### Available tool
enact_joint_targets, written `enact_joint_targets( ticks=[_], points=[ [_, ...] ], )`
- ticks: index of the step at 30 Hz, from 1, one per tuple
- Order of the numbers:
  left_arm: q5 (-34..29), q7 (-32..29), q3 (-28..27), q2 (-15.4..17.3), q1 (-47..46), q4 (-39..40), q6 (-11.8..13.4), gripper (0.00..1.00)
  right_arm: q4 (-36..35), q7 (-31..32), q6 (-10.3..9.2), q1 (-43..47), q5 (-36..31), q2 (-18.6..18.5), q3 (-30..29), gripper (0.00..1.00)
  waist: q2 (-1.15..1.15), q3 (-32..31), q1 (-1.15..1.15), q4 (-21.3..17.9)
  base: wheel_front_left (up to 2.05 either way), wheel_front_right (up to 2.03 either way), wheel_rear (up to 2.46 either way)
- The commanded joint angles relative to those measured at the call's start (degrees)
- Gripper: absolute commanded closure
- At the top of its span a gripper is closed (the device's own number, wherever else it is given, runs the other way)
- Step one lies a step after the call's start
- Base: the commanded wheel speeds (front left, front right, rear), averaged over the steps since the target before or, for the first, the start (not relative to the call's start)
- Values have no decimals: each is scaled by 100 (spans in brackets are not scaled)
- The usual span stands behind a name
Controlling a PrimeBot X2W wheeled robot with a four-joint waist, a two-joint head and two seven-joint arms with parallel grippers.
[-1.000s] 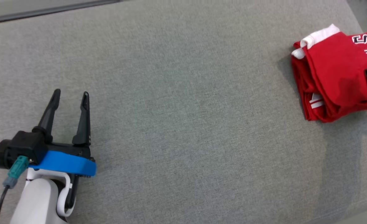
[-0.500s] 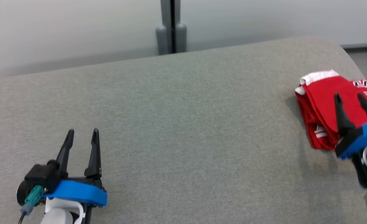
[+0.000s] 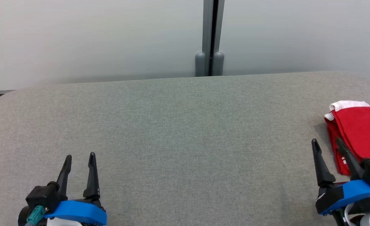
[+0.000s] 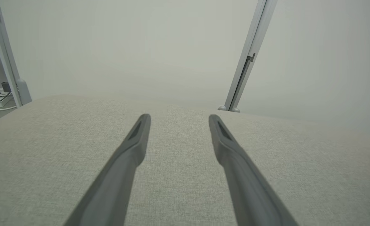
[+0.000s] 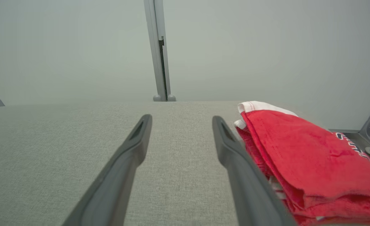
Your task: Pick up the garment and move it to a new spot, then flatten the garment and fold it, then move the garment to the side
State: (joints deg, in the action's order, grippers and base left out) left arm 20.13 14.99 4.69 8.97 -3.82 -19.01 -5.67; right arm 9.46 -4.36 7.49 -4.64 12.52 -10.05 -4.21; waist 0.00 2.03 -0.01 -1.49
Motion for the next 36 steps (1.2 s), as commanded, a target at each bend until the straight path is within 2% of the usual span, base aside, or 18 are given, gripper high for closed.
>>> enact_joint_targets(
  ticks=[1, 6, 14, 36],
  points=[
    [-30, 23, -5, -15, 25, -14, -29, 0, -122, 44, 1, 125, -70, 68, -32, 0, 0, -13, 1, 34, 0, 0, 0],
    [-85, 24, -88, -105, 115, -69, -52, 0, -461, 218, 1, 403, -215, 338, -110, 0, 0, -96, 1, 104, 0, 0, 0],
    [-136, 25, -133, -160, 166, -137, -103, 0, -643, 353, 1, 620, -337, 530, -189, 0, 0, -155, 1, 42, 0, 0, 0],
    [-130, 25, -120, -193, 37, -256, -180, 0, -342, 279, 1, 384, -207, 535, -48, 0, 0, -157, 1, 40, 0, 0, 0]
  ],
)
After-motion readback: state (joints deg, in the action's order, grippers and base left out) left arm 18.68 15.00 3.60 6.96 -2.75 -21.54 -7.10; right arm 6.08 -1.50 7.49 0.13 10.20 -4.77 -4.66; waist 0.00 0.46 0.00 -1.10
